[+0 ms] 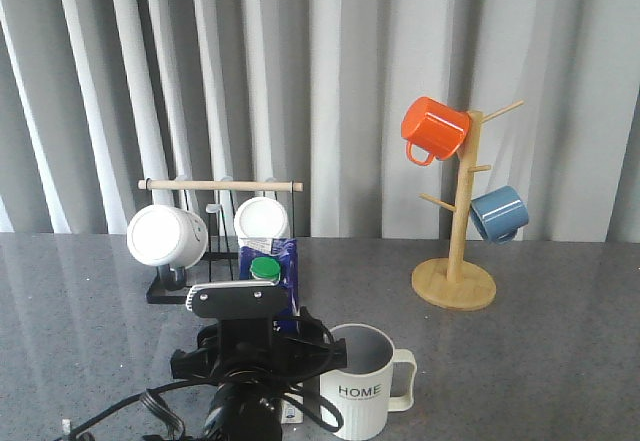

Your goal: Place milk next to cup

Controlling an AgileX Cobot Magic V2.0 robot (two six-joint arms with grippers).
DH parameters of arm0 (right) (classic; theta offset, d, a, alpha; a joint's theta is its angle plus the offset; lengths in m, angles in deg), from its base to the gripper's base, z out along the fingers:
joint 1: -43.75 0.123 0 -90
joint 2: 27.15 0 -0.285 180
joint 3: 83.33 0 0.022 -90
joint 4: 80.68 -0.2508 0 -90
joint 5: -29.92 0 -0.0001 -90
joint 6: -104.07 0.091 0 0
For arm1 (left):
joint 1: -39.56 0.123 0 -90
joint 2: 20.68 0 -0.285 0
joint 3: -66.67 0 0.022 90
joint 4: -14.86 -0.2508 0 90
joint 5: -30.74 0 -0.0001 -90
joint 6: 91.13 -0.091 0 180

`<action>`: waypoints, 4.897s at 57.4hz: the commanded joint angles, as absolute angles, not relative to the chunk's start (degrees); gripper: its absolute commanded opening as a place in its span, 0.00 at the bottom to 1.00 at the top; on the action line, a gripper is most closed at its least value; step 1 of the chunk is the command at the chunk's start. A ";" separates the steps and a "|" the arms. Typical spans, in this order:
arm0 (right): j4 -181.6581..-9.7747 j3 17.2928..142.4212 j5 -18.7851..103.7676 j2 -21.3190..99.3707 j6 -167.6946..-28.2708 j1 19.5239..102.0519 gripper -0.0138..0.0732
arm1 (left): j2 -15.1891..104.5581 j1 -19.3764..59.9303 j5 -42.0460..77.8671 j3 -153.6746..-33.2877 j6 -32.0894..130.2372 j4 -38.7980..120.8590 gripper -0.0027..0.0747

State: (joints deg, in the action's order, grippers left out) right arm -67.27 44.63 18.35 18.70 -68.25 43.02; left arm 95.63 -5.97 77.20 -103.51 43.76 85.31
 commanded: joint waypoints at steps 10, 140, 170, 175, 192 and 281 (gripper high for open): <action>-67.28 46.18 14.44 18.63 -68.62 42.77 0.15 | 92.33 -6.35 78.48 -104.58 43.39 84.42 0.97; -67.28 46.18 14.59 18.63 -68.62 42.97 0.15 | -2.56 31.64 35.15 -45.93 87.12 21.04 0.03; -67.28 46.18 14.59 18.63 -68.62 42.97 0.15 | -14.30 36.34 29.66 -35.59 88.87 20.00 0.03; -67.28 46.18 14.59 18.63 -68.62 42.97 0.15 | -14.30 36.80 29.66 -35.59 88.87 17.86 0.03; -67.28 46.18 14.59 18.63 -68.62 42.97 0.15 | -14.30 36.80 29.65 -35.59 88.55 16.08 0.03; -75.44 17.38 28.62 -20.73 -67.53 42.97 0.15 | -14.24 36.68 29.66 -35.86 88.55 16.08 0.03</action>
State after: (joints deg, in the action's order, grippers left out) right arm -75.27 18.00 30.79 -19.59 -67.37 43.02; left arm -13.61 36.85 25.56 -34.69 88.22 15.92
